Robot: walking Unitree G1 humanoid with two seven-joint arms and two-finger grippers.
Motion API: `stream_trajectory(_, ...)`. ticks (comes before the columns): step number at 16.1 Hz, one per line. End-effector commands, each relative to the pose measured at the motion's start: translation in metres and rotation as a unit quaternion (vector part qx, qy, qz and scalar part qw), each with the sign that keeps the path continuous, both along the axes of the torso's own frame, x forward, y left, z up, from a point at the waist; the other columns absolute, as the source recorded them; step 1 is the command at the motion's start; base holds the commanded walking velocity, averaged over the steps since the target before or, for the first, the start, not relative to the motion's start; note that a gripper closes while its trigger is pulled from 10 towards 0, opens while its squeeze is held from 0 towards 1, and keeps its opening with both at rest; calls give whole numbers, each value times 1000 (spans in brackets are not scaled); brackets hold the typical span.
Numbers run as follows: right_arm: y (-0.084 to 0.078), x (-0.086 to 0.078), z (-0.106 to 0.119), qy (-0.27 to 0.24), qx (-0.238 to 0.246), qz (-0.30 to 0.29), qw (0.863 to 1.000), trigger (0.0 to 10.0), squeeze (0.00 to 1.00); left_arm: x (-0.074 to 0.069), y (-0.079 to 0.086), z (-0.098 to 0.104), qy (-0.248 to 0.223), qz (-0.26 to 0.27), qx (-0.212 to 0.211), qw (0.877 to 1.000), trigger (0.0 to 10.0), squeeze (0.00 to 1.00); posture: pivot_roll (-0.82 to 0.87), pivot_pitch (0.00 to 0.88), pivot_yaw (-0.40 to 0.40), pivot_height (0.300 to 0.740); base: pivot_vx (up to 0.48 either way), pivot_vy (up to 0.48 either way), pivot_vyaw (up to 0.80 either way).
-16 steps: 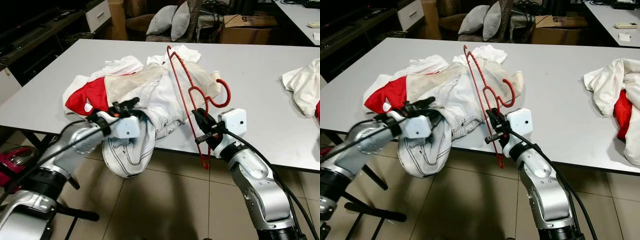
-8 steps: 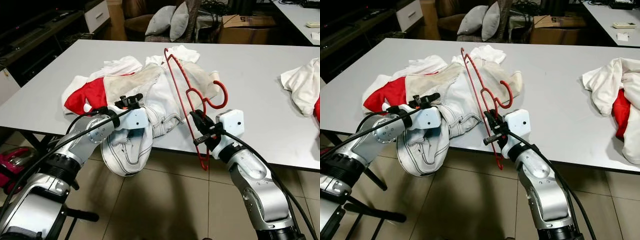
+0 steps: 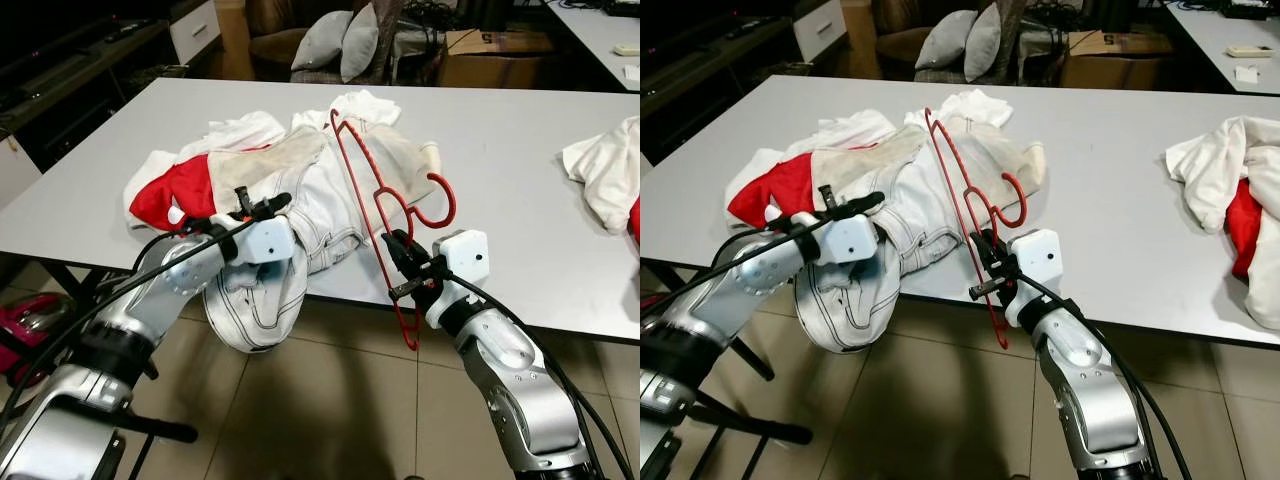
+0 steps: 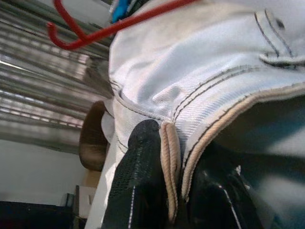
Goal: Hang hanger
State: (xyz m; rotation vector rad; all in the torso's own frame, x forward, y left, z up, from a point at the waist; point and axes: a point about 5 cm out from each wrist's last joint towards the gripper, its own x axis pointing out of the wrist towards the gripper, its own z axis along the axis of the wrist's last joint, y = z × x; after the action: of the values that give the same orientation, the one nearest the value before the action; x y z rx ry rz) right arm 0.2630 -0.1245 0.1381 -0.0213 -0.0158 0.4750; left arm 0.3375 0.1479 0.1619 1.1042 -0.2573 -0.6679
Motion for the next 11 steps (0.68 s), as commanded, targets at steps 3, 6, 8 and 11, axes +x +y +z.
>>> stream_trajectory(3, 4, 2, 6, -11, 0, 18, 1000, 10000, 0, -4, 7, 11, -13, 19, -51, 998, 0, 0, 26, 0, 28, 740, 0, 0, 0)
stream_trajectory(6, 2, 5, 6, -7, 8, 16, 1000, 10000, 0, 0, 9, 23, -7, 47, -125, 991, 0, 0, 44, 0, -1, 740, 0, 0, 0)
stream_trajectory(8, -3, 7, 8, -7, 34, -6, 999, 10000, 0, 8, 12, 34, 9, 71, -191, 979, 0, 0, 44, 0, -2, 740, 0, 0, 0)
stream_trajectory(11, -12, 7, 13, -29, 44, -41, 998, 10000, 0, 16, 12, 51, 47, 98, -342, 933, 0, 0, 17, 0, 25, 740, 0, 0, 0)
